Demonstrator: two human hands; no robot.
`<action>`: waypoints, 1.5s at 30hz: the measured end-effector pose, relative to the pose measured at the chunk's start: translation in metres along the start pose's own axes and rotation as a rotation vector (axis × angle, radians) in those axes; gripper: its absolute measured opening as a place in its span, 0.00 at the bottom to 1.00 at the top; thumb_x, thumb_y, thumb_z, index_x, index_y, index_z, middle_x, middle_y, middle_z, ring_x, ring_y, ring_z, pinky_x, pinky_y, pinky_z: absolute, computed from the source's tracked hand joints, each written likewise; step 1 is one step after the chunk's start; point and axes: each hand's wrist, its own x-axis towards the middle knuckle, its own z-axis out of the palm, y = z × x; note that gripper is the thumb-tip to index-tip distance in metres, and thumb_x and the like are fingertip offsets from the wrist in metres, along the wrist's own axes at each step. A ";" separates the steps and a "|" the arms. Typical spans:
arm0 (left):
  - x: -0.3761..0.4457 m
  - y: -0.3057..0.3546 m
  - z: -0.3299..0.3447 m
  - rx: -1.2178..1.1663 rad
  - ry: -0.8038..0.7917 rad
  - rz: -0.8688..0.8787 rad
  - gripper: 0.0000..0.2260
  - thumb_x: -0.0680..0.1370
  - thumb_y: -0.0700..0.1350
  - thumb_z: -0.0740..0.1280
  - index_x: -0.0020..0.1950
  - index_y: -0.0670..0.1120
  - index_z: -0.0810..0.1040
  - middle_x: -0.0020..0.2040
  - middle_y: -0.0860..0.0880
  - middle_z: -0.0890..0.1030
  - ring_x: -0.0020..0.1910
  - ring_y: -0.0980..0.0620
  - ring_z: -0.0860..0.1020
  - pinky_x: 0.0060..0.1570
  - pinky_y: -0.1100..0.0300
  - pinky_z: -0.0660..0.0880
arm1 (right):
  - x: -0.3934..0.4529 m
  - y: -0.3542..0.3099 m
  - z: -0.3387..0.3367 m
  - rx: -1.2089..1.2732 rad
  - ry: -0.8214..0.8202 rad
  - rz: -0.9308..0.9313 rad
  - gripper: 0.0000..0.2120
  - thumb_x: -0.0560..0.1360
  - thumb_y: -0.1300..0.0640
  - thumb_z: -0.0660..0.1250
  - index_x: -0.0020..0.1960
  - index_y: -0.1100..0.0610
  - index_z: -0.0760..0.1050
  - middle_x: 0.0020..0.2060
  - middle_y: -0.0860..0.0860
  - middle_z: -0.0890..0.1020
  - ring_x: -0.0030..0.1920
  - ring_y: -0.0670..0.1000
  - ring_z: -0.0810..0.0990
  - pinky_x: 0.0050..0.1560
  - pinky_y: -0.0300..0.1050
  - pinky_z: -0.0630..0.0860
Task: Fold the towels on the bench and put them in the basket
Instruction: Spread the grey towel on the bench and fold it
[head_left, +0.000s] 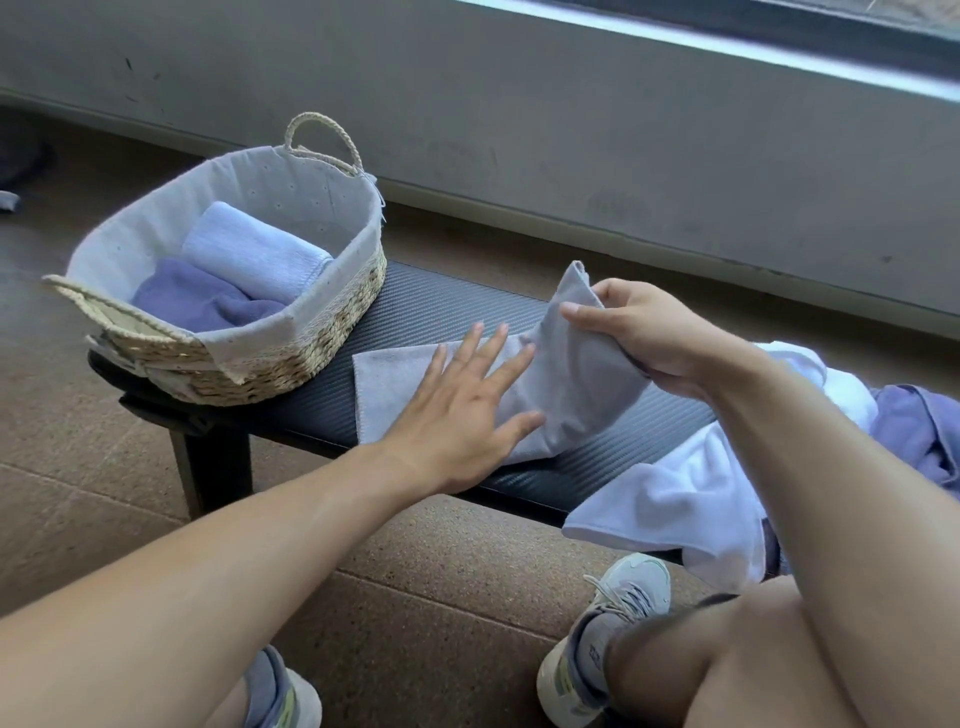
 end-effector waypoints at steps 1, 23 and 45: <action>0.002 -0.002 0.004 0.033 -0.050 -0.008 0.32 0.81 0.67 0.50 0.82 0.59 0.44 0.83 0.52 0.39 0.80 0.53 0.32 0.79 0.46 0.35 | -0.001 -0.002 0.005 0.003 0.013 -0.027 0.09 0.76 0.55 0.74 0.50 0.57 0.76 0.43 0.56 0.83 0.42 0.53 0.82 0.45 0.49 0.78; -0.010 -0.039 -0.062 -0.874 0.007 -0.641 0.06 0.83 0.41 0.62 0.50 0.40 0.77 0.43 0.40 0.84 0.33 0.44 0.80 0.32 0.57 0.79 | 0.008 -0.019 0.086 -0.391 0.103 -0.078 0.12 0.72 0.55 0.70 0.54 0.49 0.76 0.37 0.49 0.81 0.33 0.48 0.78 0.31 0.39 0.71; -0.014 -0.051 -0.048 -0.950 0.169 -0.692 0.06 0.82 0.36 0.64 0.48 0.45 0.74 0.50 0.39 0.79 0.45 0.44 0.80 0.51 0.34 0.80 | 0.004 -0.004 0.091 -1.095 -0.136 -0.253 0.35 0.78 0.36 0.64 0.80 0.46 0.58 0.79 0.48 0.61 0.80 0.55 0.51 0.78 0.55 0.55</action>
